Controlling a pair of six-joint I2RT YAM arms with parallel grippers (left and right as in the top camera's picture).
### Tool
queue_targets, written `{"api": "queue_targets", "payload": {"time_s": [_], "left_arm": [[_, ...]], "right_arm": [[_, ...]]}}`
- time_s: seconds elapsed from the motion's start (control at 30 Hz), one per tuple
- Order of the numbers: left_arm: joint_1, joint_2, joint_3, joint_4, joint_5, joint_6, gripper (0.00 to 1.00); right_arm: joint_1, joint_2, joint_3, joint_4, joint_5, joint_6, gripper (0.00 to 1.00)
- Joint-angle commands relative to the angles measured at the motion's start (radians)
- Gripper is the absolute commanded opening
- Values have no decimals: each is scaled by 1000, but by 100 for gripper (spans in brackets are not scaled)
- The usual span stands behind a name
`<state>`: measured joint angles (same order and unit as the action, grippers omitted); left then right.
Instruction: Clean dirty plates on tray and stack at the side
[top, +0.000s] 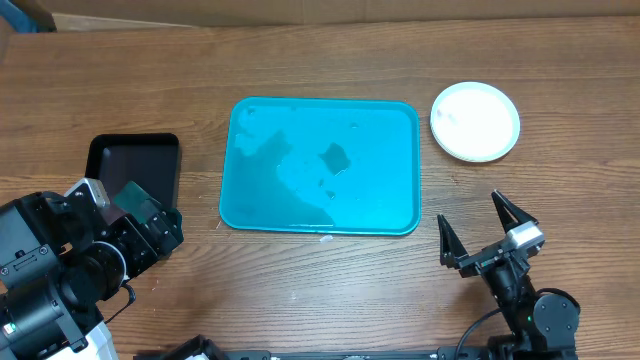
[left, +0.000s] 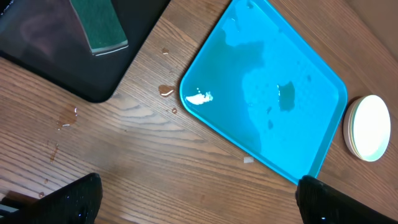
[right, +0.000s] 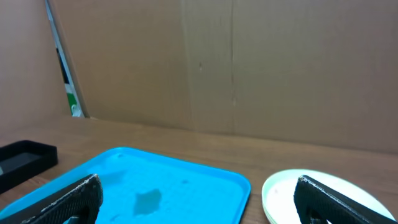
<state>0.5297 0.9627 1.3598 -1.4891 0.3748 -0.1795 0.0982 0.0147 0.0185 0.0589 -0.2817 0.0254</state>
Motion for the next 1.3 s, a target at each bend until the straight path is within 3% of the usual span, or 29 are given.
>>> {"api": "queue_targets", "payload": {"time_s": [0.0,0.17,0.37,1.27], "left_arm": [[-3,-2,0,3,10,16,100],[-3,-2,0,3,10,15,100],[-3,-2,0,3,10,16,100],[-3,-3,0,3,10,15,100]], "right_arm": [[-6,-12,-11,18,33,0,100],[-15,-12,-11,13,120,-1,100],[-53,-12,-11,-135,159,-1,100],[-88,-12,-10,-139,202,0,100]]}}
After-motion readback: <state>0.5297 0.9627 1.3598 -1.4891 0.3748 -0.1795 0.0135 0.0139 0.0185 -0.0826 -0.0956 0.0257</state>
